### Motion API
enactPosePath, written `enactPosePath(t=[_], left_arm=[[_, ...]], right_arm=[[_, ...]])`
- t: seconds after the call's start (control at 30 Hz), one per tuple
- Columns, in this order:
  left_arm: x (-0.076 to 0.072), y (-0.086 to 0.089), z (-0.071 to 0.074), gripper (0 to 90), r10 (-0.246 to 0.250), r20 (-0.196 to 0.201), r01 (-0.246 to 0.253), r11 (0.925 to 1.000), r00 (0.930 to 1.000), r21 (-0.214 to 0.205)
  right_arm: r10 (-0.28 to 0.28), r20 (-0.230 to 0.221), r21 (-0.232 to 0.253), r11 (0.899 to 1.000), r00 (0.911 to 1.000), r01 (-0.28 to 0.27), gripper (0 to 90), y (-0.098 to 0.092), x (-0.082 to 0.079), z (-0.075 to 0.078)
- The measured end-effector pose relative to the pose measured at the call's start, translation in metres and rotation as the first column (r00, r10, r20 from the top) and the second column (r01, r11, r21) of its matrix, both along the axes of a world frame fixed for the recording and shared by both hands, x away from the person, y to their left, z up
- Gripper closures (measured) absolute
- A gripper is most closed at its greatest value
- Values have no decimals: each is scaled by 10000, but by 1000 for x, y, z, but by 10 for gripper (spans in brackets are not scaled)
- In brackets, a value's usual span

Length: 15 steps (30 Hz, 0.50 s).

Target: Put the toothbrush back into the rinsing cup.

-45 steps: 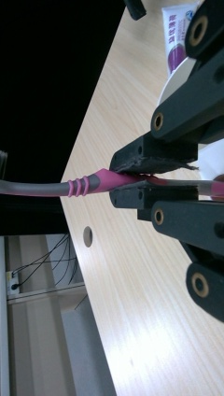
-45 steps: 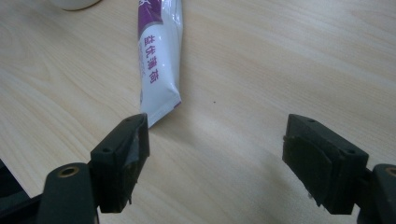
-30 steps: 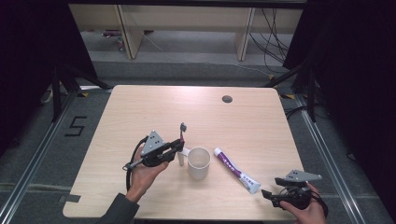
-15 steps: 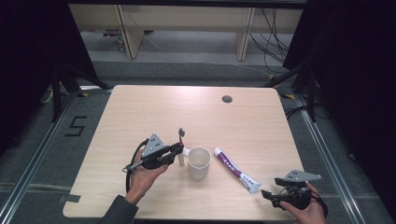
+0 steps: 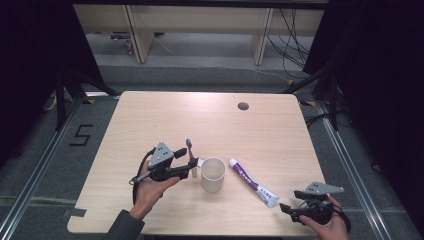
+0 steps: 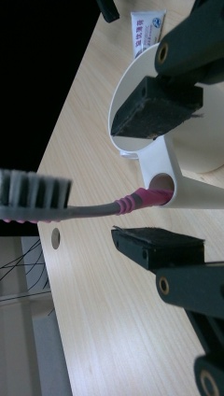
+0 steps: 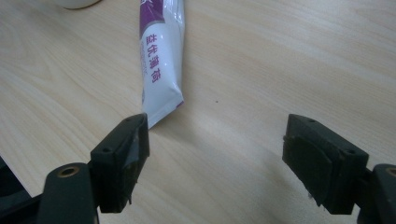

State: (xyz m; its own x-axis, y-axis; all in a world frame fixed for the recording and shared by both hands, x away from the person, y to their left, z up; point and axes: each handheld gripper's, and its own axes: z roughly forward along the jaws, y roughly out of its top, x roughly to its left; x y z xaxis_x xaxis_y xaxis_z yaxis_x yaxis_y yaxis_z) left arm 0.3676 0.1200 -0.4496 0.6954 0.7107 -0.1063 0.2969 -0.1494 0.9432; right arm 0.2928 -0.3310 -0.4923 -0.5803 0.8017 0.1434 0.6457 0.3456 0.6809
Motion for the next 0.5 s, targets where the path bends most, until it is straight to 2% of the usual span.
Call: enactPosePath(t=[0.03,0.07,0.23,0.27,0.4,0.5], left_arm=[[-1,1,2,403,73,-33,-73,9999,10000,-92],[-3,2,3,399,159,-111,-159,9999,9998,21],[-8,4,8,392,86,-110,-86,10000,9999,-17],[-9,5,9,391,102,-136,-101,9999,9999,79],[-12,8,9,385,21,-151,-22,10000,9999,-47],[-16,10,8,373,73,-222,-68,9998,9997,193]], right_arm=[[-27,-50,24,10000,10000,27,236,0,0,0],[-31,-47,23,10000,10000,31,236,0,0,0],[-7,16,10,10000,10000,7,236,0,0,0],[-15,14,0,10000,10000,15,236,0,0,0],[-32,91,58,10000,10000,32,236,0,0,0],[-35,110,57,10000,9999,35,236,0,0,0]])
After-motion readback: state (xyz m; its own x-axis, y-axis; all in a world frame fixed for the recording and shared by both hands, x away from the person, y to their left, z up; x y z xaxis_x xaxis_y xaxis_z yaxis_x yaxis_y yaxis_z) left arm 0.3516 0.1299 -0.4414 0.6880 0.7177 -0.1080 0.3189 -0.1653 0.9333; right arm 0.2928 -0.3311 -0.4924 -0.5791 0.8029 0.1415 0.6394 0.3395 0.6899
